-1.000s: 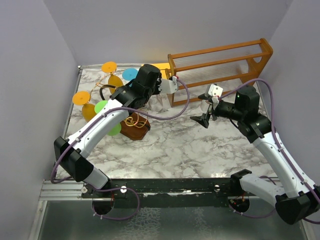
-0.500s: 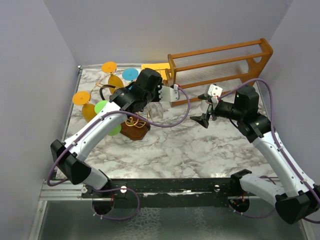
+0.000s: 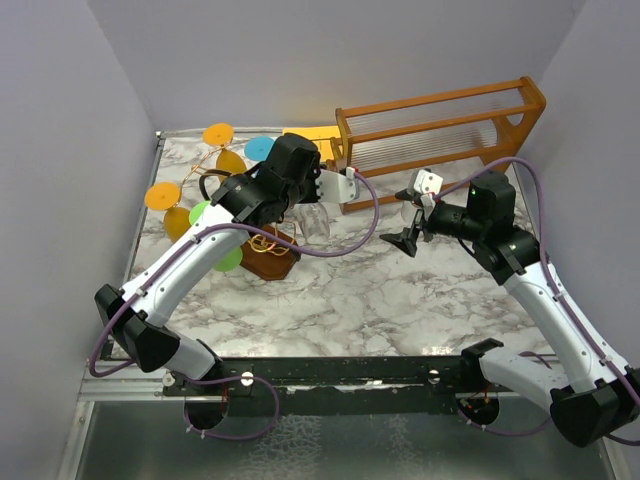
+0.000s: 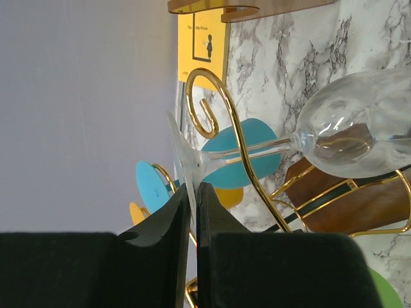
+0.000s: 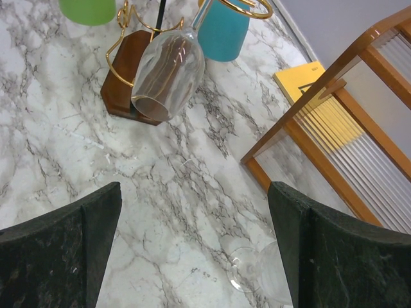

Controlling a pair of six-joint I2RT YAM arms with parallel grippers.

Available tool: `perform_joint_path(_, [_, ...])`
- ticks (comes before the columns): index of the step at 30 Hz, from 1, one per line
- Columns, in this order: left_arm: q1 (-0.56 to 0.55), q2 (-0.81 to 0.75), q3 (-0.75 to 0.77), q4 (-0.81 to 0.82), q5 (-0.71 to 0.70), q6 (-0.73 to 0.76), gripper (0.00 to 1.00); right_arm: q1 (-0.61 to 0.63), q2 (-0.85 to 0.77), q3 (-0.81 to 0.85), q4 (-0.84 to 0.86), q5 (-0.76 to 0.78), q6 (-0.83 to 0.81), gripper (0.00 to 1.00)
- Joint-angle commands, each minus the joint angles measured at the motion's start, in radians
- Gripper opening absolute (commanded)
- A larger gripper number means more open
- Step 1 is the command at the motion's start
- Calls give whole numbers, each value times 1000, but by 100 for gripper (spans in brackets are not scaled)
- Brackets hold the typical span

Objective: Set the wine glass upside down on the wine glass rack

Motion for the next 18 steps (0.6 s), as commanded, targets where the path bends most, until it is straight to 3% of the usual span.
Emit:
perform_joint_path(1, [-10, -31, 50, 11, 65, -14, 0, -4, 2, -4, 12, 6, -7, 95])
perform_joint_path(18, [-21, 19, 106, 24, 109, -43, 0, -5, -2, -12, 15, 5, -14, 95])
